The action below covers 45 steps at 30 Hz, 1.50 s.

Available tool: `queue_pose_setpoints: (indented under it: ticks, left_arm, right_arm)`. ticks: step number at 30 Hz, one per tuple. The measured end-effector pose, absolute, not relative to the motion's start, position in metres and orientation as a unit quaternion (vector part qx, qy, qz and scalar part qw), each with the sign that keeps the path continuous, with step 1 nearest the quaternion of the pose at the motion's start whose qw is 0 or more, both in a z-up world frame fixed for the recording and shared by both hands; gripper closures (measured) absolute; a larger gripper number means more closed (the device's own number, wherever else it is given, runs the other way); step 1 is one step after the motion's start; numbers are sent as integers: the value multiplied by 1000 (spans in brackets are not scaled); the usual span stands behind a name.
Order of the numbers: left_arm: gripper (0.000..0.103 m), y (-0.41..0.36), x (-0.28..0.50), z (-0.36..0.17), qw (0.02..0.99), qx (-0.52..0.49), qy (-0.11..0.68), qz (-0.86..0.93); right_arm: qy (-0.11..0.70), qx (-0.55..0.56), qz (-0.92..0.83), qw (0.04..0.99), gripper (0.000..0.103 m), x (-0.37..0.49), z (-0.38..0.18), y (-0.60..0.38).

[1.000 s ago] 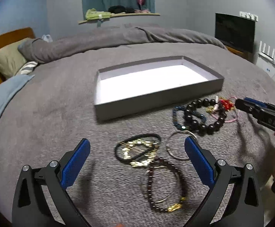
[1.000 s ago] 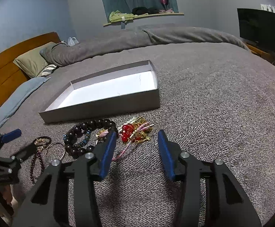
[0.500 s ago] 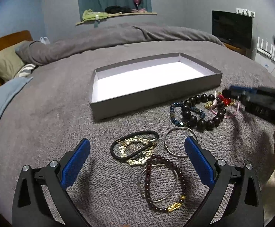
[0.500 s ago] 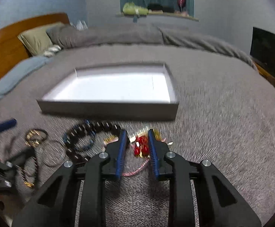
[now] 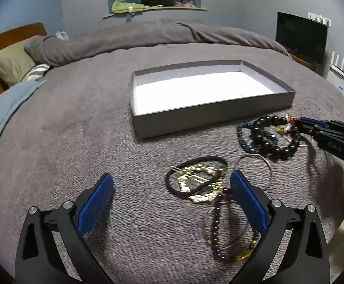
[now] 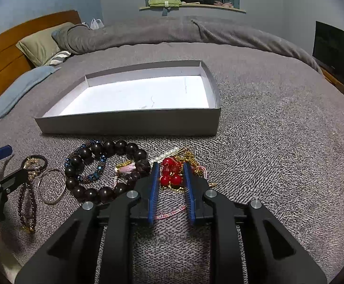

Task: Organize jewelry
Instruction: 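Move the right gripper to the red-bead gold charm tassel, then close the right gripper on the red-bead tassel and lift it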

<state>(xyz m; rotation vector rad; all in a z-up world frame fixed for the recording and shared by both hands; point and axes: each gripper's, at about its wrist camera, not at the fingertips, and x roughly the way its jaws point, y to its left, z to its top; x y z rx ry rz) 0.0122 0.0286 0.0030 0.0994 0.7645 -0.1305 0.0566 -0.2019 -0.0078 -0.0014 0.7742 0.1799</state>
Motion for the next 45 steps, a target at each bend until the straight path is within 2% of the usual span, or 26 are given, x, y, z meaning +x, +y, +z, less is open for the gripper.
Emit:
queue_pose_setpoints:
  ticks: [1,9,10,12,14,16,20,24,27,31,39,40,42,44,45]
  left_arm:
    - [5,29,13,3,924,48,373,-64]
    - [8,38,9,9,931,32,358,-70]
    - [9,40,8,11,933,25,353,-70]
    - [16,42,8,13,934,20,350,-70]
    - [40,44,11,11,930,15,361,-74]
    - [47,44,14,7,924,10,374,-81]
    - [48,45,15,6,920,-1,380,-93]
    - [48,38,13,4,920,15,380,-94]
    - [48,36,12,3,920,18,380,-96]
    - [45,34,11,5,921,21,377,-97]
    - [44,34,12,4,920,20,380,-96]
    - [44,34,12,4,920,20,379,-96]
    - [44,34,12,4,920,20,380,-96]
    - [44,34,12,4,920,20,379,-96]
    - [44,34,12,4,920,20,379,-96]
  right_arm:
    - [374,1,89,923,86,55,-7,-203]
    - [324,42,97,940,87,42,14,-220]
    - [319,44,97,942,103,41,17,-221]
    - [306,52,97,946,103,39,23,-225]
    - [303,40,94,948,103,38,26,-223]
    - [309,41,96,945,103,40,24,-223]
    - [330,36,99,938,103,45,18,-220]
    - [355,25,92,930,85,51,7,-216]
    - [359,11,87,929,82,51,2,-211]
    - [376,7,84,923,73,52,-6,-210]
    - [383,14,90,919,74,59,-10,-211]
    - [382,15,91,919,78,59,-9,-211]
    - [379,18,92,921,81,60,-9,-213]
    - [374,19,95,922,95,59,-7,-214]
    - [371,20,95,924,96,58,-6,-215]
